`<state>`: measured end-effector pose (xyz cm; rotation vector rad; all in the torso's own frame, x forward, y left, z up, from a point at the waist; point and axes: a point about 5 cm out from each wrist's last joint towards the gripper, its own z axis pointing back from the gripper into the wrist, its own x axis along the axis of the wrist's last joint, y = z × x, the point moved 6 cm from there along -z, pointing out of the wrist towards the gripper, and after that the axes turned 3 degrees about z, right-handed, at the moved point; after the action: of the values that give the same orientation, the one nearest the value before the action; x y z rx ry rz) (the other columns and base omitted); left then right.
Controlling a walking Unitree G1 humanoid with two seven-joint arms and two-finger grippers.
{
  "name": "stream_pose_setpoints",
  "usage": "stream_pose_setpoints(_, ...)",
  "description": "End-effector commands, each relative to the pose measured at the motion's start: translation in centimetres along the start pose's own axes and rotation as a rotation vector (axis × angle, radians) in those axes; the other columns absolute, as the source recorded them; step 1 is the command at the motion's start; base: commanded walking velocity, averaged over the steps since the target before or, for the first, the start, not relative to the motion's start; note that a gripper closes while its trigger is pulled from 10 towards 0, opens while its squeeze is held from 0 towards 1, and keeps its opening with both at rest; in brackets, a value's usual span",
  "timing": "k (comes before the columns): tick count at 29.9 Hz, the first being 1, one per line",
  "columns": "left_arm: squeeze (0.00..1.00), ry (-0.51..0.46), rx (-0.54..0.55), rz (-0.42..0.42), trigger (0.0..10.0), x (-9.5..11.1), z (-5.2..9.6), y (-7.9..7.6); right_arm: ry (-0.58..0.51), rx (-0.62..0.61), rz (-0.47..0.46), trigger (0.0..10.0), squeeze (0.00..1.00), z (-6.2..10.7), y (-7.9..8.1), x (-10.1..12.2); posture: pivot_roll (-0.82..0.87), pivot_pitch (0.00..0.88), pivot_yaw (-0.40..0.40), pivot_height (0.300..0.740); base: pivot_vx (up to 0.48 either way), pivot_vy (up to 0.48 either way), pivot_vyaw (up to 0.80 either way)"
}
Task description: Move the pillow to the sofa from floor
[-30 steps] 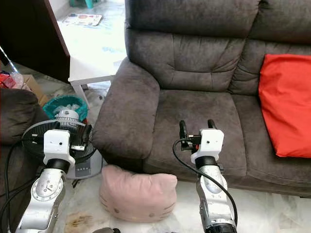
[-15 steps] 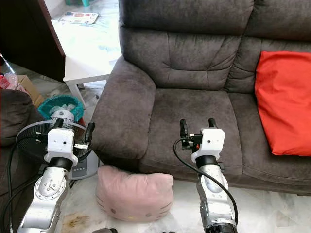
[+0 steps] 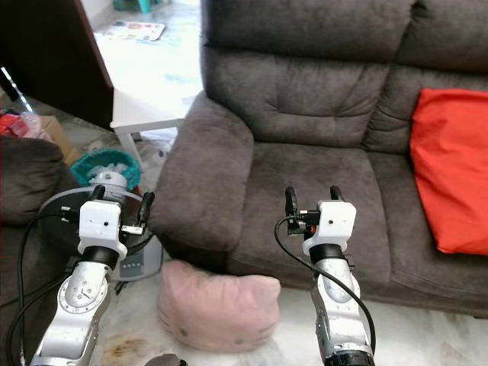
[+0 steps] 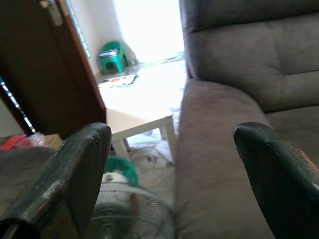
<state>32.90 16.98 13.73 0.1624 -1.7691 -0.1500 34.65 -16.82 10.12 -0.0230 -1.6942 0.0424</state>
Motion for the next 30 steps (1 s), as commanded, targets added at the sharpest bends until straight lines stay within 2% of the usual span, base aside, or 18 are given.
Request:
stream_pose_setpoints(1,0.00,-0.004,0.003,-0.003,10.0,0.17,-0.02,0.31,0.000,-0.002,-0.008,10.0,0.00,-0.05,-0.04,0.16,0.14,0.102,-0.035,0.740,0.000,0.480,0.00)
stream_pose_setpoints(4,0.00,-0.002,0.001,-0.005,10.0,0.14,0.00,0.27,0.004,-0.003,-0.006,10.0,0.00,0.03,-0.11,0.03,0.14,0.106,-0.036,0.740,0.000,0.322,0.00)
stream_pose_setpoints(11,0.00,-0.002,-0.003,-0.014,10.0,0.16,-0.12,0.22,0.005,-0.004,-0.007,10.0,0.00,-0.06,-0.07,0.03,0.14,0.110,-0.034,0.740,0.000,0.000,0.00)
stream_pose_setpoints(22,0.00,0.003,-0.039,-0.009,10.0,0.19,-0.30,-0.67,0.010,0.001,-0.010,10.0,0.00,-0.04,0.10,-0.08,0.14,0.110,-0.034,0.740,0.000,0.000,0.00)
stream_pose_setpoints(30,0.00,0.010,-0.022,-0.006,10.0,0.12,-0.38,-0.40,0.011,0.003,-0.010,10.0,0.00,-0.07,0.13,-0.10,0.14,0.111,-0.035,0.740,0.000,0.000,0.00)
